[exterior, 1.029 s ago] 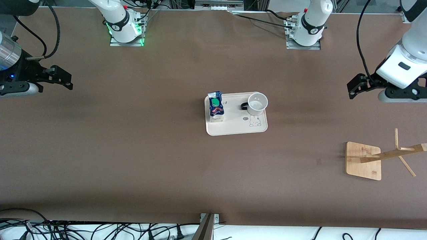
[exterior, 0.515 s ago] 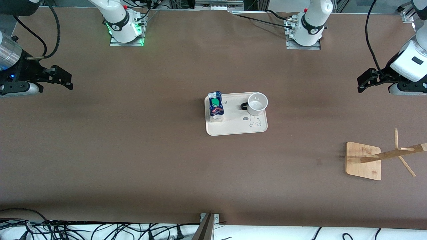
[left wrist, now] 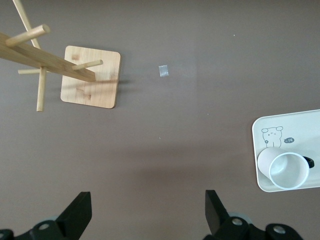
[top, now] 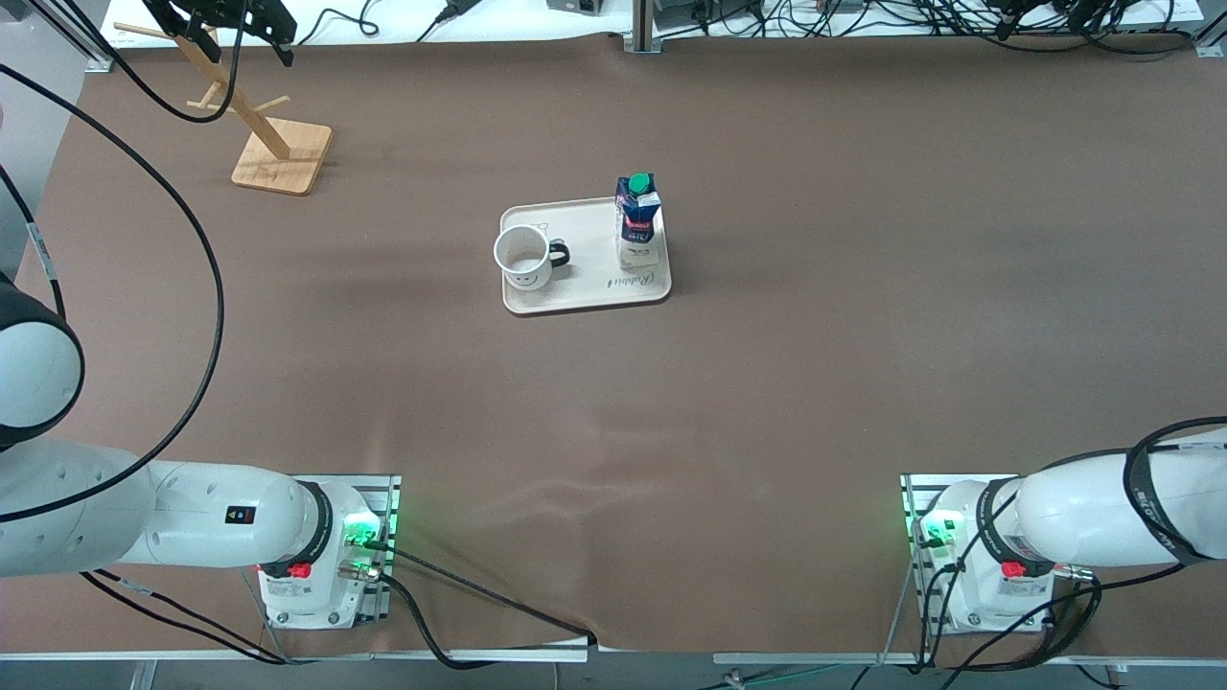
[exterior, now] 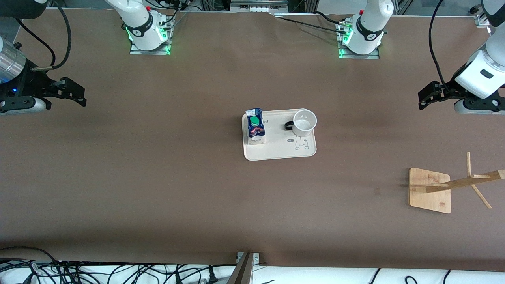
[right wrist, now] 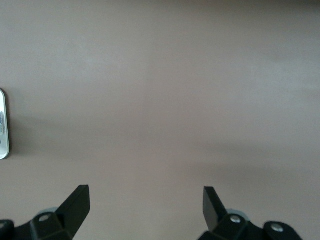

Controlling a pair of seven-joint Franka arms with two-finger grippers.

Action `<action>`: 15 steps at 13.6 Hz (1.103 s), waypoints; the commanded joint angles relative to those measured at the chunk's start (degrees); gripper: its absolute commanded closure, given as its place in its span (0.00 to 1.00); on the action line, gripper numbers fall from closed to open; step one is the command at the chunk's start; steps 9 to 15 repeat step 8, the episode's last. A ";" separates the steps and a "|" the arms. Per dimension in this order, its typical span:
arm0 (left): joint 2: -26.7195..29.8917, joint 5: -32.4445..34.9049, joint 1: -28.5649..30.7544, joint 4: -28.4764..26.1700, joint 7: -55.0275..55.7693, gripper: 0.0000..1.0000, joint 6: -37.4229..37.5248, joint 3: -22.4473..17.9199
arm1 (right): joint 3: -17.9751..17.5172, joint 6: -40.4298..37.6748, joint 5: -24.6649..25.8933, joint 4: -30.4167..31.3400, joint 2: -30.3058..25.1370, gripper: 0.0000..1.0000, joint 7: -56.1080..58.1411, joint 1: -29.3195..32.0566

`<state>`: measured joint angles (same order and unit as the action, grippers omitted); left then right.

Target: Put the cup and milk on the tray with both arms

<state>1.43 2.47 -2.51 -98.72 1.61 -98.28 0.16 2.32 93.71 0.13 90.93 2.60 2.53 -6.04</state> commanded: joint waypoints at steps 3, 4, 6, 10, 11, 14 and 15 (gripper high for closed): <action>-1.96 -2.20 -0.30 2.74 3.58 0.00 1.95 0.01 | -0.47 -0.99 0.14 -1.46 0.56 0.00 0.02 0.32; -1.96 -2.73 -0.12 2.74 3.49 0.00 2.04 0.01 | -0.39 -1.07 0.14 -1.46 0.56 0.00 0.02 0.32; -1.96 -2.99 0.14 2.74 3.22 0.00 2.13 0.01 | -0.48 -1.07 0.14 -1.46 0.56 0.00 0.02 0.32; -2.05 -2.91 -0.38 3.00 3.49 0.00 2.13 0.01 | -0.47 -0.99 0.14 -1.46 0.56 0.00 0.02 0.32; -2.05 -2.91 -0.38 3.00 3.49 0.00 2.13 0.01 | -0.47 -0.99 0.14 -1.46 0.56 0.00 0.02 0.32; -2.05 -2.91 -0.38 3.00 3.49 0.00 2.13 0.01 | -0.47 -0.99 0.14 -1.46 0.56 0.00 0.02 0.32; -2.05 -2.91 -0.38 3.00 3.49 0.00 2.13 0.01 | -0.47 -0.99 0.14 -1.46 0.56 0.00 0.02 0.32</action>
